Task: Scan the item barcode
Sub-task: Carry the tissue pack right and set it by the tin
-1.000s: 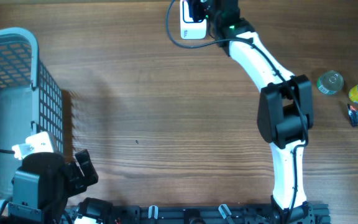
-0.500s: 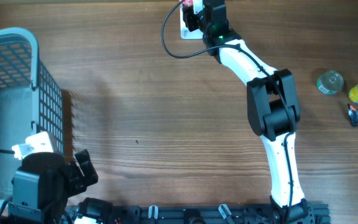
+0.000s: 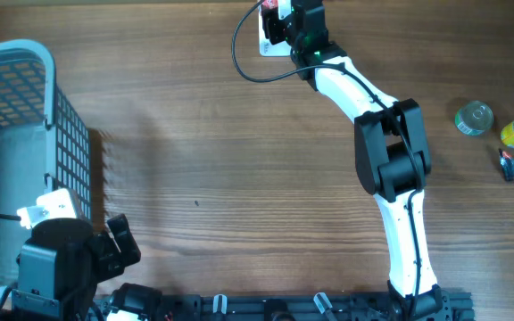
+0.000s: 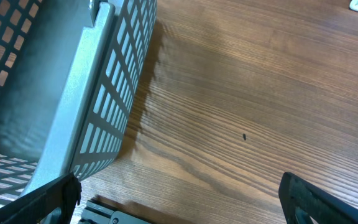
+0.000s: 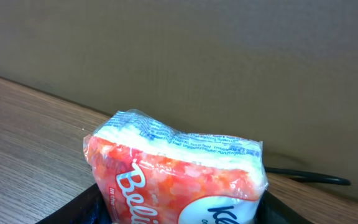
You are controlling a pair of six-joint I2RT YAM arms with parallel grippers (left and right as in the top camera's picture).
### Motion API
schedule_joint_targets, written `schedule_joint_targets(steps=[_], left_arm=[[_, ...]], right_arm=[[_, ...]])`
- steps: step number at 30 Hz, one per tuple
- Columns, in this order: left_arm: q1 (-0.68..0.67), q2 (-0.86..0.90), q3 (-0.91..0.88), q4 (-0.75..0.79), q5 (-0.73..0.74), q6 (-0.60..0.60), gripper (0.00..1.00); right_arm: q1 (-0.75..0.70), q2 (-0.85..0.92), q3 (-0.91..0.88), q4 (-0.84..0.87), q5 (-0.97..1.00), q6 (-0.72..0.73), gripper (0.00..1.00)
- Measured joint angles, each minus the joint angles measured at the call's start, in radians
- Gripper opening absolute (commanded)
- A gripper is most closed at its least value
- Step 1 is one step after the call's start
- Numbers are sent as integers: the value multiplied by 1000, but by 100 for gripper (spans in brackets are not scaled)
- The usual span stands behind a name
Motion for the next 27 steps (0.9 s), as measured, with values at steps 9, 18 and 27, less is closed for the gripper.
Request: schedule_joint_targets(steps=[9, 18, 27], left_arm=[[0, 0, 0, 0, 0, 0, 100], [0, 0, 0, -2, 1, 0, 100], [0, 0, 0, 0, 8, 0, 100]], right_arm=[[-2, -38, 0, -63, 14, 29, 56], [-174, -379, 5, -811, 148, 29, 51], [-579, -382, -121, -1268, 271, 193, 100]])
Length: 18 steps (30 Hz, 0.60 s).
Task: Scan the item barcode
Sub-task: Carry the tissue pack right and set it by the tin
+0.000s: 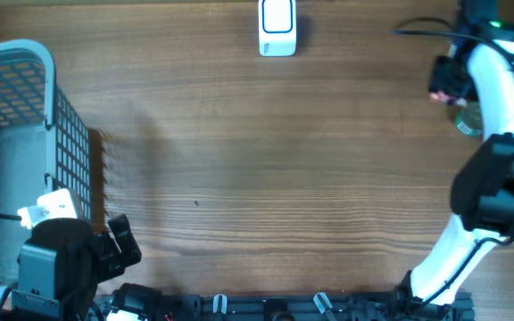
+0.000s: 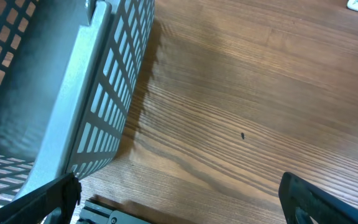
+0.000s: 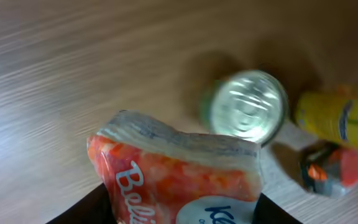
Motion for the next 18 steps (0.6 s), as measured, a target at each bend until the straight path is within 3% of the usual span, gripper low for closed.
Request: schedule_joint_targets(steps=[3, 5, 8, 11, 12, 14, 18], left_arm=[[0, 0, -1, 113, -20, 1, 100], [0, 0, -5, 248, -114, 1, 100], [0, 0, -8, 486, -380, 0, 100], [0, 2, -8, 852, -661, 3, 100], [0, 3, -6, 1022, -726, 6, 100], [-8, 1, -2, 1189, -805, 43, 100], [-40, 10, -1, 1594, -848, 225, 100]], right_arm=[[-131, 0, -119, 27, -63, 43, 100], [-149, 0, -124, 51, -106, 47, 100], [-126, -2, -124, 79, -122, 46, 100], [-104, -63, -132, 144, -154, 36, 100], [-94, -126, -138, 195, -175, 16, 99], [-58, -281, -139, 343, -193, -7, 100], [33, -533, -119, 743, -220, -19, 100]])
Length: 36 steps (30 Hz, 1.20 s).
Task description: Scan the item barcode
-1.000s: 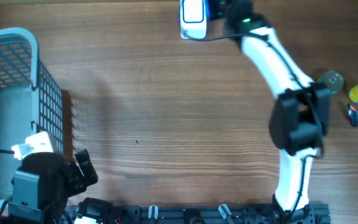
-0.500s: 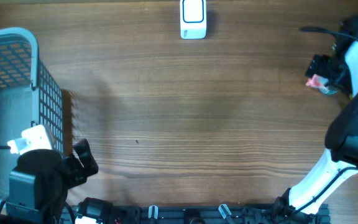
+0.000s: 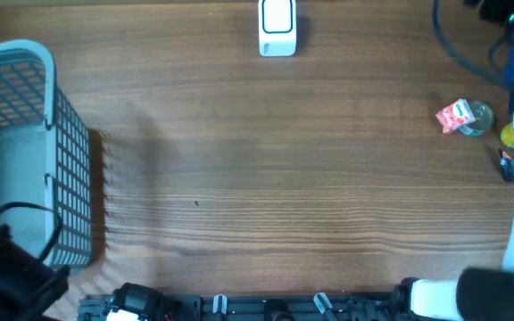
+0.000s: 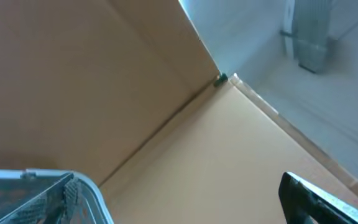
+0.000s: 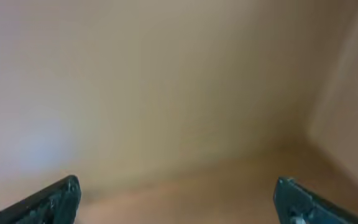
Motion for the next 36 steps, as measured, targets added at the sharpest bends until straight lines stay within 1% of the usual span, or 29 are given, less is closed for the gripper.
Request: schedule_joint_targets(steps=[1, 2, 3, 4, 5, 7, 8, 10, 12, 13, 14, 15, 17, 19, 20, 23, 24, 26, 28, 31, 32, 33, 34, 35, 36], left_arm=[[0, 0, 3, 7, -5, 34, 100], [0, 0, 5, -27, -2, 51, 100], [0, 2, 5, -82, 18, 79, 100], [0, 6, 5, -125, 50, 108, 100], [0, 8, 5, -166, 81, 133, 100], [0, 0, 3, -312, 171, 176, 100], [6, -10, -2, -361, 222, 189, 100], [81, -79, -59, -411, 317, 204, 100], [159, -168, -98, -412, 362, 220, 100], [192, -200, -113, -441, 391, 224, 100], [226, -245, -131, -492, 457, 226, 100], [266, -299, -156, -557, 594, 230, 100], [322, -369, -166, -600, 706, 232, 100], [349, -467, -163, -602, 789, 233, 100], [352, -497, -159, -599, 841, 233, 100], [373, -558, -166, -603, 925, 233, 100], [382, -612, -167, -606, 949, 233, 100], [384, -664, -145, -600, 964, 233, 100], [383, -669, -119, -589, 983, 233, 100], [383, -669, -127, -599, 994, 233, 100], [383, -669, -127, -592, 995, 233, 100], [385, -669, -130, -560, 998, 233, 100], [385, -669, -133, -525, 999, 233, 100], [385, -669, -149, -417, 1001, 234, 100], [385, -669, -162, -351, 1001, 234, 100]], right_arm=[[18, -42, 2, 29, 0, -13, 100], [35, -75, 2, 32, -1, -53, 100], [53, -103, 2, 6, -2, -112, 100], [77, -134, 0, -69, 2, -194, 100], [102, -163, -13, -105, 2, -263, 100], [168, -273, -113, -59, 29, -348, 100], [203, -346, -177, -51, 56, -373, 100], [274, -541, -341, -7, 114, -401, 100], [314, -727, -476, -5, 177, -397, 100], [323, -812, -519, -8, 209, -396, 100], [325, -912, -562, -9, 249, -395, 100], [325, -1019, -586, -33, 272, -395, 100], [326, -1137, -611, -88, 283, -395, 100], [325, -1275, -623, -98, 287, -383, 100], [319, -1340, -623, -112, 287, -364, 100], [276, -1473, -624, -129, 281, -296, 100], [254, -1517, -625, -132, 270, -274, 100], [241, -1537, -626, -126, 251, -254, 100], [240, -1537, -646, -135, 221, -236, 100], [239, -1537, -661, -134, 190, -159, 100], [237, -1537, -665, -94, 185, -105, 100], [229, -1538, -677, -7, 180, 0, 100], [223, -1538, -694, 51, 177, 65, 100], [217, -1538, -719, 92, 175, 185, 100], [216, -1538, -761, 102, 145, 275, 100]])
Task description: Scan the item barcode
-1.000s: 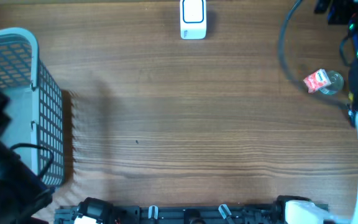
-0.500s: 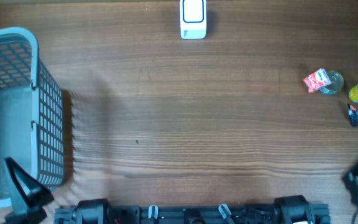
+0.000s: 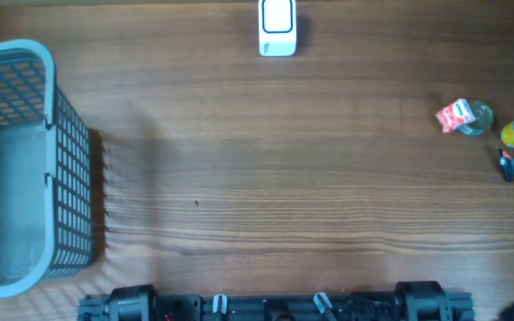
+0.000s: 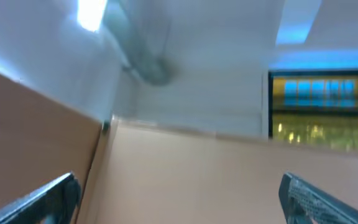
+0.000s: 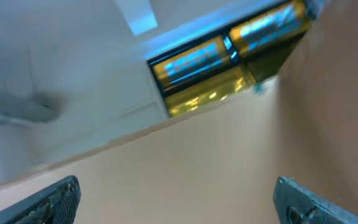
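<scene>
The red-and-white tissue pack (image 3: 454,115) lies on the table at the far right, against a clear round can (image 3: 477,119). The white barcode scanner (image 3: 277,28) stands at the back edge, middle. Neither arm shows in the overhead view. My left gripper (image 4: 180,202) is open with nothing between its fingers, and its camera faces a beige wall and the ceiling. My right gripper (image 5: 178,202) is also open and empty, pointing at wall and ceiling lights.
A grey-blue mesh basket (image 3: 70,152) fills the left end of the table. A yellow bottle and a dark crumpled wrapper lie right of the can. The arm bases (image 3: 275,306) line the front edge.
Both arms have left the overhead view: the right from the right edge, the left from the lower left corner. Both wrist cameras now face higher, toward the ceiling. The tissue pack has not moved.
My right gripper held the tissue pack at the scanner while the left arm rested by the basket. Then it held the pack over the can at the right. Then the pack lay by the can, released, with both grippers raised and open. Now both arms are withdrawn.
</scene>
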You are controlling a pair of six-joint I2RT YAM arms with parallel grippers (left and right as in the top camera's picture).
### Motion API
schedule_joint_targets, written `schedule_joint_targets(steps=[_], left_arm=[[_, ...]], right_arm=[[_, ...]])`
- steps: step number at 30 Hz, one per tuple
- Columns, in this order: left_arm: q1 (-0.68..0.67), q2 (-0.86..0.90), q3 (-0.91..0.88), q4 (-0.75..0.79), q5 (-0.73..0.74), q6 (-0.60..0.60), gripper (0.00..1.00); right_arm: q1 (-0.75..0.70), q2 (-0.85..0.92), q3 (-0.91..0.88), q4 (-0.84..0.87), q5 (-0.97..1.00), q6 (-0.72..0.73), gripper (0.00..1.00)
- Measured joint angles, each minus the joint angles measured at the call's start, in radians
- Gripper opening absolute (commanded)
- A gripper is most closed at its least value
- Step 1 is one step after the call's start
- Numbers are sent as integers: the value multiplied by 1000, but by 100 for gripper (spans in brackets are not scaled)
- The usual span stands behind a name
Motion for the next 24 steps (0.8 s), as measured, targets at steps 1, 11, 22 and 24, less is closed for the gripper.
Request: schedule_joint_targets(steps=[1, 11, 22, 24], left_arm=[[0, 0, -12, 27, 11, 0, 100], [0, 0, -365, 497, 233, -54, 100], [0, 8, -1103, 1118, 275, -182, 100], [0, 8, -1110, 1046, 309, -187, 100]], right_arm=[[0, 1, -40, 13, -49, 7, 100], [5, 3, -518, 349, -589, -550, 100], [5, 6, -872, 533, -504, -415, 100], [5, 5, -874, 454, -495, -420, 100]])
